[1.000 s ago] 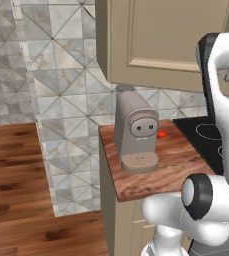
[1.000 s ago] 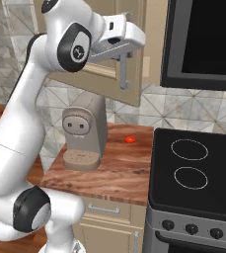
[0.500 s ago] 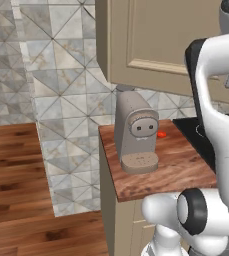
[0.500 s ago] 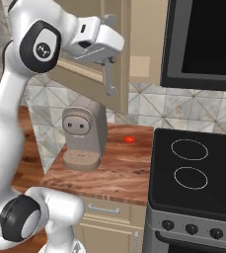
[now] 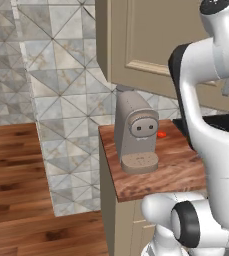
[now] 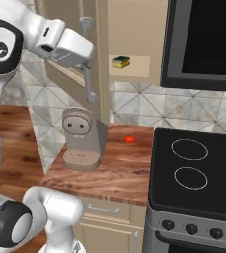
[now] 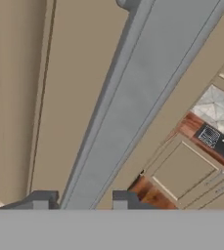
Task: Pick the spray and sponge from the cabinet and place them on the counter.
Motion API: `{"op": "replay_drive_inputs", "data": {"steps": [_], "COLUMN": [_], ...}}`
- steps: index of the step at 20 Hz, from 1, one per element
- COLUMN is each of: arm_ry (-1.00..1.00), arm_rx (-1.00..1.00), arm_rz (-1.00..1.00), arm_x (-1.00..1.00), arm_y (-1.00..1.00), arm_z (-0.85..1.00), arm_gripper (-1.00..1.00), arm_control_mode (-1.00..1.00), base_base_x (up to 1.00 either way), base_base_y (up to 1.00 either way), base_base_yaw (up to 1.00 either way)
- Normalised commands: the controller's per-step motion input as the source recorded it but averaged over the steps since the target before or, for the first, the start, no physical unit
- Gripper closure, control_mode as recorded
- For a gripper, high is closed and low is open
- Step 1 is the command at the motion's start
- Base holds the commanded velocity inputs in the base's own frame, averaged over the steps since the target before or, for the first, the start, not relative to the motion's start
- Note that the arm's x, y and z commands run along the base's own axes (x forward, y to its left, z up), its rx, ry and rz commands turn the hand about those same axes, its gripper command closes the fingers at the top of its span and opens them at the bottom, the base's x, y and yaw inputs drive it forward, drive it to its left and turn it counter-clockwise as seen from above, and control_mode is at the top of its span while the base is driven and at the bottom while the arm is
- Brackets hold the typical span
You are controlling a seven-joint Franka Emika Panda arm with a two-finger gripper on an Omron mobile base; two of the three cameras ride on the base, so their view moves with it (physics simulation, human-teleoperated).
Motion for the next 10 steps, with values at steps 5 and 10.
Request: {"op": "replay_drive_inputs", "data": {"steps": [5, 10], "arm_ry": [0.00, 0.00], "arm_rx": [0.00, 0.00], "arm_rz": [-0.17, -0.16], "arm_x": [-0.80, -0.76], "arm_y": [0.03, 0.09], "arm_z": [-0.22, -0.26], "arm_gripper": [1.00, 1.00], "arm_control_mode": [-1.00, -1.00], "base_base_x": [0.00, 0.00], "base_base_y": [0.00, 0.00], "base_base_yaw": [0.00, 0.00]}}
